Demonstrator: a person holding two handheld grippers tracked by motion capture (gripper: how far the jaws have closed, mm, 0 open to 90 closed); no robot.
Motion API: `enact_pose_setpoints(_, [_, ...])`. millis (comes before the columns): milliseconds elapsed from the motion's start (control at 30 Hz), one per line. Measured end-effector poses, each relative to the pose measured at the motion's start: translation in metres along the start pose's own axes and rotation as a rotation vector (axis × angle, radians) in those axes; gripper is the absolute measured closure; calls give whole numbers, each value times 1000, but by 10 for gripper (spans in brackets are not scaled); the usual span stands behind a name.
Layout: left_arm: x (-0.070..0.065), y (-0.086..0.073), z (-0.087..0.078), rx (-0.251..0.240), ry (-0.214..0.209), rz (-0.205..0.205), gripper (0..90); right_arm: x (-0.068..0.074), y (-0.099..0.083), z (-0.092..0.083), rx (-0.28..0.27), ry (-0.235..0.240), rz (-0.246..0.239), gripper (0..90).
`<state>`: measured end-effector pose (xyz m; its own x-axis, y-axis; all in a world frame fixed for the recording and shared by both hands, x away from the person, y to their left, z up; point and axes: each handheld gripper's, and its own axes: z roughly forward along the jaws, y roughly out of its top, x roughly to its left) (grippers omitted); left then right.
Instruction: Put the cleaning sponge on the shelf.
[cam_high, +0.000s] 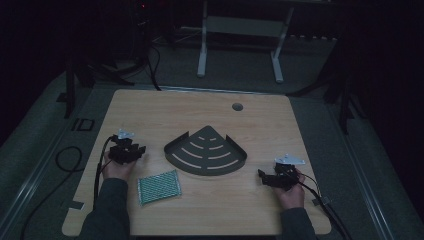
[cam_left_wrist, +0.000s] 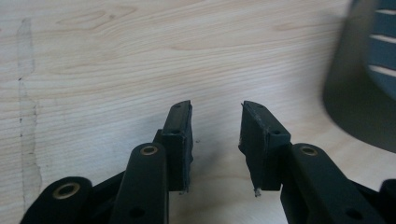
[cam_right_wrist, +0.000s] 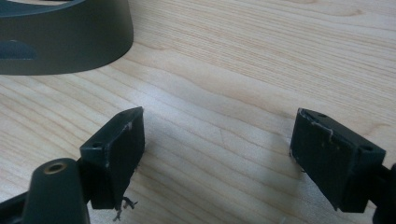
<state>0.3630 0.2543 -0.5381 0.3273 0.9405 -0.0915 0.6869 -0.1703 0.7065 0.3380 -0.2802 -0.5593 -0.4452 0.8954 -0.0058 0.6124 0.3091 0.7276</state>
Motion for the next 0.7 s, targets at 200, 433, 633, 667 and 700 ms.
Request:
enact_pose_setpoints(200, [-11,-6,-20,-27,-82,29,617,0,0,0,0,0,-2,175])
enact_pose_setpoints(433, [-25,-17,-28,31,-163,81,622,0,0,0,1,0,-1,175])
enact_pose_setpoints(633, [-44,-19,-33,66,-193,142,674,0,0,0,1,1,-2,175])
enact_pose_setpoints(667, [-49,-19,-33,87,-205,161,691,0,0,0,1,1,-3,175])
enact_pose_setpoints(700, [-49,-19,-33,87,-205,161,708,0,0,0,1,1,-3,175])
